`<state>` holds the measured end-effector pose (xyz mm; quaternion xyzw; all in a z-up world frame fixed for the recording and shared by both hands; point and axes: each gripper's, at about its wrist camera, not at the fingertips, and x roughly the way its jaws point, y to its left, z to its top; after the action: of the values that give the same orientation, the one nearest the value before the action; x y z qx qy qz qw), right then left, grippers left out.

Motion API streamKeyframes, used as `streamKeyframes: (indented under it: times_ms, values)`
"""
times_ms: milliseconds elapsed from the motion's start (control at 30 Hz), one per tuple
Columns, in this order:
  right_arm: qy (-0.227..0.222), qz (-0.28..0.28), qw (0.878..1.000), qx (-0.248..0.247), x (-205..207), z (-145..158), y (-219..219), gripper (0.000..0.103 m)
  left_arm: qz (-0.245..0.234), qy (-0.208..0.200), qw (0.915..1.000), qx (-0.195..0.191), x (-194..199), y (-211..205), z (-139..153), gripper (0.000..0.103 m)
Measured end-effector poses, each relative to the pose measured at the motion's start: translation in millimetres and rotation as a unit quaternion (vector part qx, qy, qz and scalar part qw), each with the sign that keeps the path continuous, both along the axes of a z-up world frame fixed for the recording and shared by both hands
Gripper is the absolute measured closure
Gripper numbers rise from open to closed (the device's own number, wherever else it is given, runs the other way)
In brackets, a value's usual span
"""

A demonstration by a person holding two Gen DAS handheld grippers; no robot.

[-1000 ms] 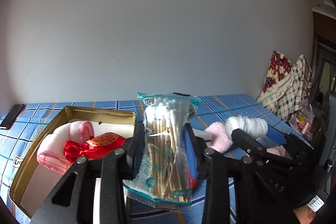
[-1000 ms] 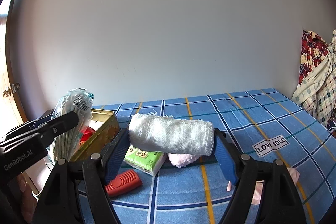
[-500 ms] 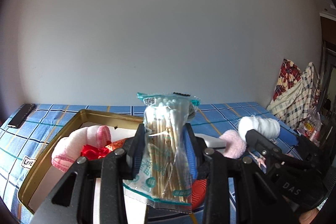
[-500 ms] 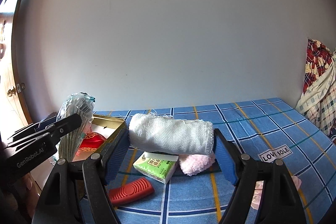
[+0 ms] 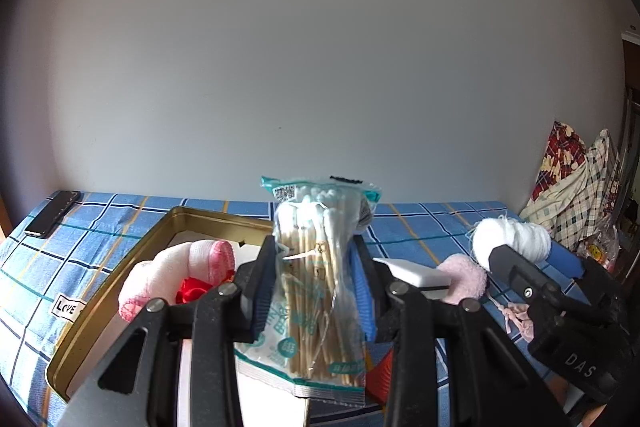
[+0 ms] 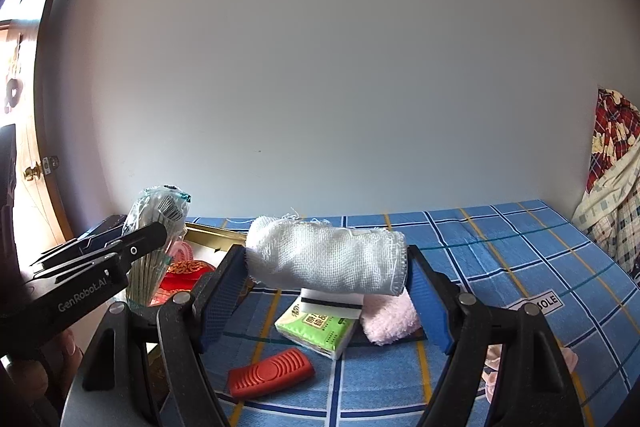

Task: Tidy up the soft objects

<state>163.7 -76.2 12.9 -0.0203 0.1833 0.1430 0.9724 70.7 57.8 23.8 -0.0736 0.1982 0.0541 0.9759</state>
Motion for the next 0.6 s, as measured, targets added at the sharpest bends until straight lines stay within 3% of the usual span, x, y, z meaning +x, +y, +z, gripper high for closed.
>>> streamKeyframes:
  times_ms: [300,600]
  values:
    - [0.0,0.018,1.0,0.009,3,4,13,0.023,0.014,0.014,0.9997,0.014,-8,9,6,0.068]
    - [0.005,0.036,0.999,0.024,8,3,27,0.024,0.04,0.043,0.9976,0.036,-21,42,8,0.068]
